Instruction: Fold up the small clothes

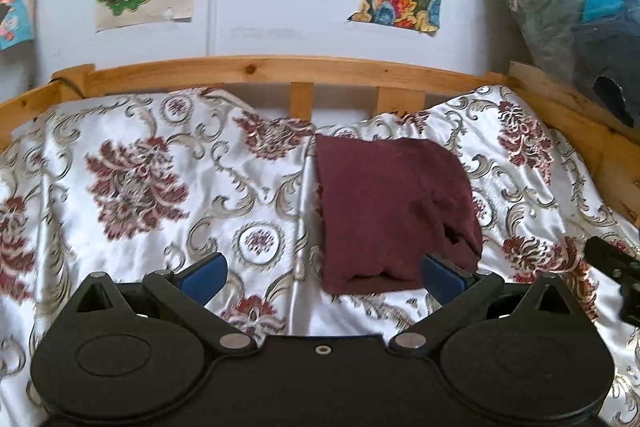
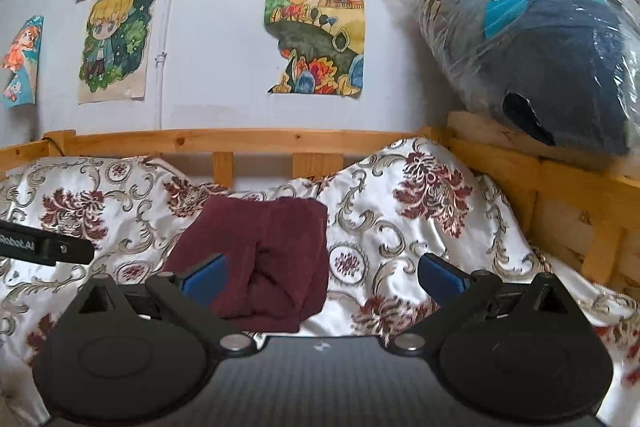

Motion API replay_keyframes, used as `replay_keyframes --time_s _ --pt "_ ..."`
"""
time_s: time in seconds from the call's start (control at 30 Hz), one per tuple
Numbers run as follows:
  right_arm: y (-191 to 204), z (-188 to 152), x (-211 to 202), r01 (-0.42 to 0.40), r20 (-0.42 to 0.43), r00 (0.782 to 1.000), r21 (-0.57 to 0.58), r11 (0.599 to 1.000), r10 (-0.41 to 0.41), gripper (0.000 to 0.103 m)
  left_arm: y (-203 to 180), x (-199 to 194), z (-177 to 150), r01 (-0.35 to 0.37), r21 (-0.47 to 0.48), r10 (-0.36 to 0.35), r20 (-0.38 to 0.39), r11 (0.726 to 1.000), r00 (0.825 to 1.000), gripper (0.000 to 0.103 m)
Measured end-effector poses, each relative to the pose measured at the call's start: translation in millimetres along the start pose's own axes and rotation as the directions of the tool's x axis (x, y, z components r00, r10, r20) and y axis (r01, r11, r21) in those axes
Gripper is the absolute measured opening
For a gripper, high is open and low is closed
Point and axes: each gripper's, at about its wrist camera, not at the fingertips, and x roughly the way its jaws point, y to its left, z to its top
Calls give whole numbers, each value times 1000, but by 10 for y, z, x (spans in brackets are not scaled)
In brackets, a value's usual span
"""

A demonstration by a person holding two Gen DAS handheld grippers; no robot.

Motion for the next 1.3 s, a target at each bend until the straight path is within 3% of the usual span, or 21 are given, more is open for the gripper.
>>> replay_keyframes --time_s 0.23,0.5,1.3 --pt "10 -88 -166 10 -59 998 48 999 -7 103 76 -44 -221 -28 -33 26 -49 999 998 102" --pt "10 -123 -104 21 -87 996 49 999 -16 103 68 -43 -247 -38 -15 37 -40 999 998 102" --pt "10 -125 -112 29 -72 997 56 998 -25 103 73 -24 -272 -34 -22 33 -70 999 997 102"
